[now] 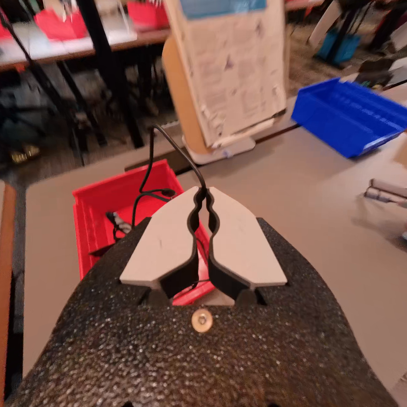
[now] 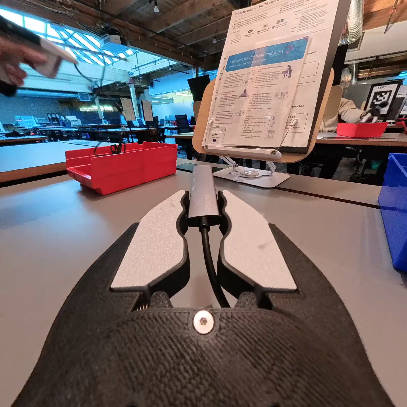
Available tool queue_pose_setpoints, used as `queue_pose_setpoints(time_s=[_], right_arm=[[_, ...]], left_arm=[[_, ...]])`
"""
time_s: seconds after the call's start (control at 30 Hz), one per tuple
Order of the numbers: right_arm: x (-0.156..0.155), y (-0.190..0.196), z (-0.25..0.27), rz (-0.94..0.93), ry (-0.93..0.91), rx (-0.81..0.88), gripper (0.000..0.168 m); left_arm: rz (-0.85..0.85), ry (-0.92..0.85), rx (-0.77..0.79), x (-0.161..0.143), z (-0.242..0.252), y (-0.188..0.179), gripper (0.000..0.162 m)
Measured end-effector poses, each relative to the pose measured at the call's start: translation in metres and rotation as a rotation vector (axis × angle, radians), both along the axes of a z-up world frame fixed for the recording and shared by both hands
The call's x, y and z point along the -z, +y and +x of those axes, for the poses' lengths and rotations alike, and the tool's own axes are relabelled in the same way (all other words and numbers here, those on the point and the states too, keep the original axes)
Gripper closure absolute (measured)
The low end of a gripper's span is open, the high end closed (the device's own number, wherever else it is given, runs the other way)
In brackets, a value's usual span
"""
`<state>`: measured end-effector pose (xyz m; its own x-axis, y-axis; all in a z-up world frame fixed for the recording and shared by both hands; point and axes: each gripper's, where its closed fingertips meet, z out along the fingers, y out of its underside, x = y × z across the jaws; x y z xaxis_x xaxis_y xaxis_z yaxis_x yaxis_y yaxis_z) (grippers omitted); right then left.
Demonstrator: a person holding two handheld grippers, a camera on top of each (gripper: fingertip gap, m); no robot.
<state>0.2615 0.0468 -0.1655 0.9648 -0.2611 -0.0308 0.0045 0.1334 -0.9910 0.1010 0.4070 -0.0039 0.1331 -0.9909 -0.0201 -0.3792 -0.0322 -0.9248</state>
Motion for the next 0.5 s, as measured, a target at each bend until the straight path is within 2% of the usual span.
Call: queue_pose_setpoints(time_s=[0.03, 0.13, 0.33, 0.5], right_arm=[[0.0, -0.001, 0.001, 0.006, 0.006, 0.002, 0.143], [-0.001, -0.003, 0.004, 0.025, 0.033, -0.002, 0.143], [-0.004, -0.01, 0.011, 0.08, 0.091, -0.004, 0.143], [-0.004, -0.008, 0.008, 0.069, 0.078, -0.014, 0.143]], left_arm=[[0.039, -0.039, 0.017, -0.019, -0.001, -0.012, 0.159], [0.147, -0.115, 0.099, -0.067, 0.0, -0.057, 0.159], [0.262, -0.21, 0.252, -0.115, 0.007, -0.138, 0.159], [0.408, -0.298, 0.241, -0.185, 0.004, -0.164, 0.159]])
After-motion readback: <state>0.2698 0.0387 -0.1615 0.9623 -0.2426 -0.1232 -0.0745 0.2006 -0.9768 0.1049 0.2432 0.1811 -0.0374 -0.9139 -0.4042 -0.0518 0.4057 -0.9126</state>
